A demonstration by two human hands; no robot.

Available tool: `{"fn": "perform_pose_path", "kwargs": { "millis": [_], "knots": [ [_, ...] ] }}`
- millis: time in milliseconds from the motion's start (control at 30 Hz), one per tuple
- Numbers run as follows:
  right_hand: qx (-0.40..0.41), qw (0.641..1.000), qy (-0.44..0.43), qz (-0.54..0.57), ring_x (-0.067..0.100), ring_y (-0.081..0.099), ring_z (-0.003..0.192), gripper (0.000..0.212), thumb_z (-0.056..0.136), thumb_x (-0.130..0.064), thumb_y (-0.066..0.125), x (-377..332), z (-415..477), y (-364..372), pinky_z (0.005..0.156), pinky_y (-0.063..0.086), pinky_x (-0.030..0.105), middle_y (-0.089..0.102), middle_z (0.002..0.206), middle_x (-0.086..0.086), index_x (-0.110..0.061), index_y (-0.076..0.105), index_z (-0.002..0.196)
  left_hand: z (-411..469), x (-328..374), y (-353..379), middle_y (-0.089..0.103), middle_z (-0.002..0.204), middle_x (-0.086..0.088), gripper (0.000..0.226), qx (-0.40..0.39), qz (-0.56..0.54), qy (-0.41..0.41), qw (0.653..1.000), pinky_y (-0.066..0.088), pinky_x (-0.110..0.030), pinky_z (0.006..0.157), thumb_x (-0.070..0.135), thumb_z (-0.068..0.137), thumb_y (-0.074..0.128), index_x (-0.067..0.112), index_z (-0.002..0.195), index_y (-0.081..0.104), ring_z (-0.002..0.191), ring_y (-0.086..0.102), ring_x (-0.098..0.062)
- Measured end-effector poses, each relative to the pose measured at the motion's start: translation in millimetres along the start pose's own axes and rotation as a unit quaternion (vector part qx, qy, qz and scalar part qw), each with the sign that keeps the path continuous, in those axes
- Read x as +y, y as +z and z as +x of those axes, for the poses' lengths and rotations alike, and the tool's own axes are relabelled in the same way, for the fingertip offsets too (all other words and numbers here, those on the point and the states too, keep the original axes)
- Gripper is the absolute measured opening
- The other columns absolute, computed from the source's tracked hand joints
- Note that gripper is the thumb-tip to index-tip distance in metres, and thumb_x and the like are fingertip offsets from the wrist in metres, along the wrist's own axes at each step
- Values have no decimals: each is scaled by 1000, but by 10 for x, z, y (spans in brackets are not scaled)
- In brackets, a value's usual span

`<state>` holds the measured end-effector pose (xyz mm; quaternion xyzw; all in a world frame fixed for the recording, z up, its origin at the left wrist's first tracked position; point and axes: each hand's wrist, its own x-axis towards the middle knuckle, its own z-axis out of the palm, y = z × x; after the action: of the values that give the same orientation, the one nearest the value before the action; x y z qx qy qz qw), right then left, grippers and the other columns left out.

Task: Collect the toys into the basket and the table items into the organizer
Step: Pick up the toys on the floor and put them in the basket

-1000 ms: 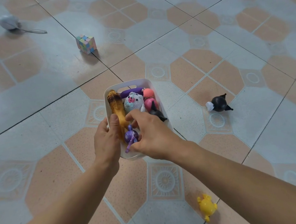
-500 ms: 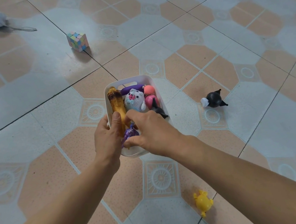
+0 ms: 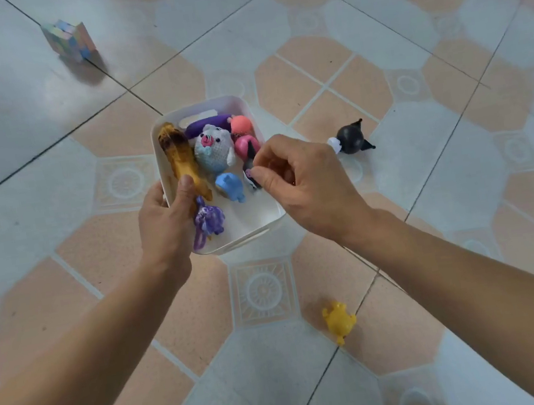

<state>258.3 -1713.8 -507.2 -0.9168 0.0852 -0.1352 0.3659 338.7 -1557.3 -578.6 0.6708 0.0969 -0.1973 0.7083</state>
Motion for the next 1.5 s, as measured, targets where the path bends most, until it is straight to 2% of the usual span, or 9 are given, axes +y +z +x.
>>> {"fn": "perform_pose_path", "kwargs": {
  "millis": [200, 300, 400, 567, 800, 1000, 1100, 1300, 1500],
  "knots": [
    [25, 996, 67, -44, 9, 43, 52, 11, 90, -13, 60, 434, -656, -231, 53, 39, 27, 54, 62, -2, -5, 59, 82, -91, -201, 91, 67, 82, 2, 10, -31, 25, -2, 999, 57, -24, 65, 30, 94, 58, 23, 88, 61, 67, 66, -6],
    [-96, 981, 150, -82, 12, 50, 60, 17, 90, -29, 61, 641, -1037, -215, 60, 45, 34, 55, 69, -4, -12, 58, 88, -95, -288, 109, 67, 84, 1, 10, -48, 50, -5, 998, 57, -28, 69, 31, 94, 59, 22, 90, 62, 70, 65, -8],
    [-261, 919, 236, -176, 23, 56, 85, 44, 82, -53, 62, 744, -1404, -103, 70, 47, 36, 54, 95, -1, -17, 51, 105, -121, -347, 135, 67, 82, 3, 10, -70, 66, -9, 995, 57, -28, 69, 32, 94, 59, 24, 90, 62, 68, 65, -7],
    [-303, 884, 288, -211, 29, 56, 91, 77, 66, -61, 73, 818, -1723, 158, 64, 40, 32, 49, 109, 5, -18, 41, 122, -226, -382, 188, 62, 53, 9, 16, -105, 74, -6, 992, 43, -20, 39, 32, 96, 56, 21, 84, 57, 37, 52, -7],
    [-260, 908, 283, -169, 28, 52, 76, 40, 76, -22, 68, 959, -1740, 207, 53, 38, 30, 44, 94, 7, -11, 48, 109, -314, -384, 216, 65, 72, -3, 13, -119, 67, -17, 991, 48, -21, 48, 32, 94, 58, 21, 88, 61, 50, 59, -8],
    [-13, 954, 291, -75, 18, 54, 88, 48, 76, -19, 72, 748, -1146, -296, 66, 37, 19, 49, 107, 2, -19, 54, 120, -325, -344, 228, 65, 54, 13, 13, -100, 60, -10, 993, 49, -15, 47, 27, 97, 55, 14, 97, 59, 47, 58, 1],
    [57, 962, 264, 29, 8, 57, 78, 40, 77, -22, 74, 419, -907, -552, 67, 47, 22, 58, 97, -8, -20, 52, 110, -335, -321, 232, 67, 59, 10, 19, -93, 56, -17, 994, 51, -17, 49, 28, 97, 55, 12, 106, 59, 52, 61, -4],
    [-101, 987, 124, -20, 15, 57, 78, 27, 77, -28, 74, 6, -659, -418, 69, 49, 31, 62, 94, 0, -17, 65, 99, -291, -323, 262, 67, 75, 2, 25, -75, 72, -14, 994, 51, -26, 59, 34, 94, 58, 14, 109, 62, 57, 63, -3],
    [-209, 956, 85, -188, 25, 54, 93, 42, 83, -42, 67, -5, -604, -78, 75, 46, 35, 50, 109, 5, -16, 57, 114, -301, -309, 274, 67, 77, 2, 28, -72, 69, -2, 995, 53, -23, 55, 33, 94, 58, 12, 111, 63, 59, 64, -3]
  ]
}}
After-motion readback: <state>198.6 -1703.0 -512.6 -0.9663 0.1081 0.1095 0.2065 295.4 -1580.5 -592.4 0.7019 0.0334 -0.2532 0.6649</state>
